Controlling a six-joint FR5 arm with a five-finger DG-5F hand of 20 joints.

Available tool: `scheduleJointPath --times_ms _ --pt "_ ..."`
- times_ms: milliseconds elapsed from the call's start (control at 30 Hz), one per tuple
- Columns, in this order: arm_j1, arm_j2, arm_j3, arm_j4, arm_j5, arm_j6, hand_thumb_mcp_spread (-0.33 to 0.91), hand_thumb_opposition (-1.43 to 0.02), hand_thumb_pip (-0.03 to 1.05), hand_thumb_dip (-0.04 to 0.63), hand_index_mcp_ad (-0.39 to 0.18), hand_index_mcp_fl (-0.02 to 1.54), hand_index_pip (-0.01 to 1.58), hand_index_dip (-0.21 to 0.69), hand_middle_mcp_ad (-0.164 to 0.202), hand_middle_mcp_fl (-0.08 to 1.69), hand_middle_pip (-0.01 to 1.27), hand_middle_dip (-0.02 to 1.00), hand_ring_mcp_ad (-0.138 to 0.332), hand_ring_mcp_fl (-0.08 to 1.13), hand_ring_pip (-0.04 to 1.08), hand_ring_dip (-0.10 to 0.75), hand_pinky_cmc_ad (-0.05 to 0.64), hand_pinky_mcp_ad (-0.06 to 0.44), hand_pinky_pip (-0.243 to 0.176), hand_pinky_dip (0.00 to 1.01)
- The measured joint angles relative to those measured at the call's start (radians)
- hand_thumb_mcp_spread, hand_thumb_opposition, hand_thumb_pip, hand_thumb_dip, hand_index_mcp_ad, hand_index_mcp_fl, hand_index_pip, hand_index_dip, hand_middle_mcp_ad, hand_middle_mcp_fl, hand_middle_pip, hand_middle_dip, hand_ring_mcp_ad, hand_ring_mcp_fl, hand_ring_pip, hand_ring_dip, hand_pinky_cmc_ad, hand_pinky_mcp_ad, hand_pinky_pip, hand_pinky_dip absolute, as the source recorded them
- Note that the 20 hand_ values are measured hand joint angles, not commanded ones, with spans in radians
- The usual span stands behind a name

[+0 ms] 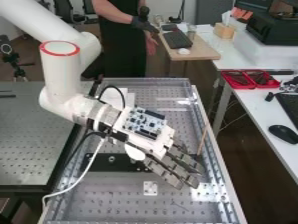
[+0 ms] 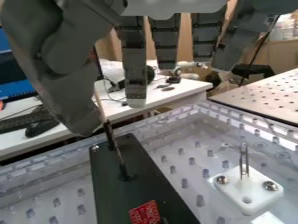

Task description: Grab the drill bit and place it in the clear container

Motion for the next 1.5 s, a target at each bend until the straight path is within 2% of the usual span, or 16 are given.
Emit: scheduleJointPath --times_ms 167,400,567,667,767,867,967,1033,1133,1200,1500 --pt "-0.009 -0.019 0.030 -0.015 -0.021 -0.014 0.34 -0.81 0.77 0.260 0.024 0.07 1.00 0.187 0.131 0.04 0.14 0.13 0.218 0.00 0.09 0.012 0.272 0.187 -0.077 0.32" --pt "-0.018 -0.048 0.078 -0.054 -0.054 -0.044 0.33 -0.81 0.75 0.260 -0.007 0.02 1.15 0.192 0.129 0.08 0.13 0.14 0.215 0.00 0.09 0.012 0.272 0.178 -0.075 0.27" --pt "-0.022 -0.068 0.102 -0.073 -0.076 -0.060 0.37 -0.81 0.73 0.260 -0.023 0.02 1.28 0.264 0.127 0.08 0.13 0.15 0.216 0.00 0.09 0.012 0.274 0.178 -0.075 0.21" --pt "-0.024 -0.072 0.106 -0.071 -0.081 -0.069 0.40 -0.81 0.66 0.260 -0.038 0.00 1.35 0.302 0.108 0.08 0.13 0.16 0.223 0.00 0.09 0.012 0.274 0.183 -0.075 0.21" --pt "-0.026 -0.075 0.110 -0.069 -0.082 -0.077 0.44 -0.81 0.66 0.253 -0.051 0.01 1.41 0.346 0.105 0.08 0.13 0.16 0.201 0.00 0.09 0.012 0.272 0.164 -0.075 0.19" --pt "-0.028 -0.077 0.111 -0.061 -0.082 -0.082 0.46 -0.81 0.62 0.253 -0.054 0.01 1.45 0.365 0.110 0.10 0.13 0.17 0.202 0.00 0.09 0.012 0.272 0.164 -0.075 0.19" --pt "-0.030 -0.078 0.113 -0.055 -0.084 -0.079 0.48 -0.81 0.60 0.255 -0.054 0.01 1.46 0.379 0.106 0.12 0.13 0.17 0.183 0.00 0.09 0.012 0.272 0.145 -0.075 0.19" --pt "-0.031 -0.082 0.119 -0.057 -0.087 -0.078 0.48 -0.81 0.58 0.253 -0.061 0.02 1.48 0.398 0.091 0.12 0.13 0.18 0.187 0.00 0.09 0.012 0.272 0.145 -0.075 0.19" --pt "-0.031 -0.086 0.124 -0.060 -0.091 -0.075 0.49 -0.81 0.57 0.253 -0.075 0.04 1.49 0.394 0.094 0.12 0.14 0.19 0.192 0.00 0.09 0.012 0.276 0.147 -0.075 0.19" --pt "-0.032 -0.088 0.127 -0.061 -0.097 -0.073 0.51 -0.81 0.57 0.253 -0.075 0.05 1.49 0.398 0.094 0.12 0.14 0.19 0.178 0.01 0.09 0.012 0.278 0.152 -0.075 0.19" --pt "-0.033 -0.079 0.117 -0.045 -0.120 -0.066 0.51 -0.81 0.54 0.251 -0.075 0.11 1.49 0.398 0.091 0.14 0.14 0.19 0.168 0.01 0.09 0.012 0.290 0.136 -0.075 0.19"
